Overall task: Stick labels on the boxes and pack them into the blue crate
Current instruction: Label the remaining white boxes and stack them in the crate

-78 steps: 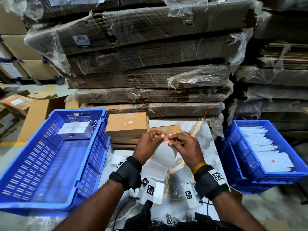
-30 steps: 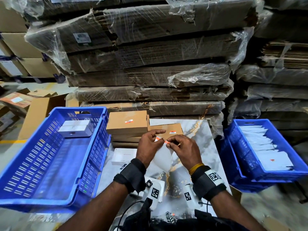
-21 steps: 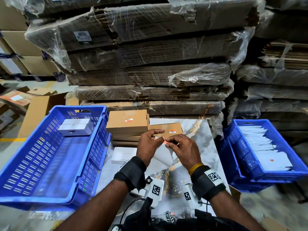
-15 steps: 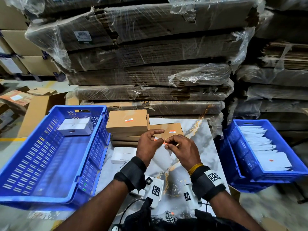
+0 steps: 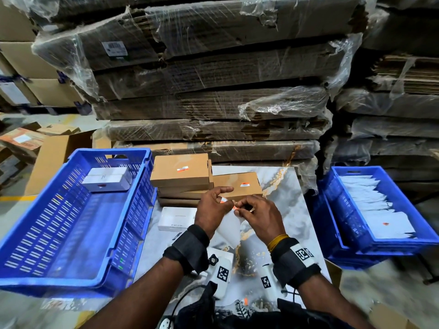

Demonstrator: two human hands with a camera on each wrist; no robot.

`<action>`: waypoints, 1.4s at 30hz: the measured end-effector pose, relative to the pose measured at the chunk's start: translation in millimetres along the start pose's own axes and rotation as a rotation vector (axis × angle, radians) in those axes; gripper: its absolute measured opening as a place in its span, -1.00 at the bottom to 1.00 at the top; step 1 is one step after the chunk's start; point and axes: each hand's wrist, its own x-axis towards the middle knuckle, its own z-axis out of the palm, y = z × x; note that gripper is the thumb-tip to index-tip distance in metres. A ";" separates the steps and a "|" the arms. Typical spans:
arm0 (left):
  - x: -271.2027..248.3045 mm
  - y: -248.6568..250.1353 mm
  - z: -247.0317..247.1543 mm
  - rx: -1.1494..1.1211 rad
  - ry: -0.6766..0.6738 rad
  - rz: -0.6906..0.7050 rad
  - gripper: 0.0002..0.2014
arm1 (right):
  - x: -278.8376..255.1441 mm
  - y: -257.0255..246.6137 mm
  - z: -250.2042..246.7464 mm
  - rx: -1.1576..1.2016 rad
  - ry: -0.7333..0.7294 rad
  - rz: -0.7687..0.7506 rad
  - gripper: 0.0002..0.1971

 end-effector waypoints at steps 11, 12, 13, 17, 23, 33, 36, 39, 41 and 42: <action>-3.4 2.1 0.4 -0.040 0.009 0.008 -0.64 | -2.5 1.1 -1.0 0.011 0.029 -0.035 -0.91; -3.7 2.8 0.7 -0.057 0.017 0.010 -0.67 | -3.3 1.0 -1.8 0.009 0.036 -0.038 -0.91; -4.5 3.5 0.7 -0.072 0.027 0.015 -0.70 | -3.8 1.4 -2.2 0.000 0.036 -0.044 -0.89; -4.8 3.0 -0.2 -0.133 0.045 0.014 -0.75 | -4.2 2.8 -3.2 -0.062 0.016 -0.061 -0.72; -11.5 14.5 -2.1 -0.248 -0.125 -0.021 -0.54 | -0.8 8.0 -4.3 -0.180 0.117 -0.097 -0.62; -9.9 21.1 -3.4 -0.292 -0.071 -0.036 -0.51 | 0.9 6.8 -4.4 -0.266 0.219 -0.233 -0.70; -10.8 23.0 -3.0 -0.315 -0.087 -0.030 -0.46 | 3.8 8.8 -2.4 -0.217 0.198 -0.238 -0.72; -9.5 21.7 -3.5 -0.338 -0.106 -0.047 -0.41 | 7.8 12.3 -0.8 -0.129 0.168 -0.218 -0.72; -9.6 22.0 -4.1 -0.334 -0.106 -0.044 -0.40 | 9.2 14.5 0.0 -0.099 0.152 -0.210 -0.72; -9.1 21.6 -4.4 -0.318 -0.103 -0.042 -0.40 | 9.6 15.4 0.9 -0.098 0.145 -0.214 -0.73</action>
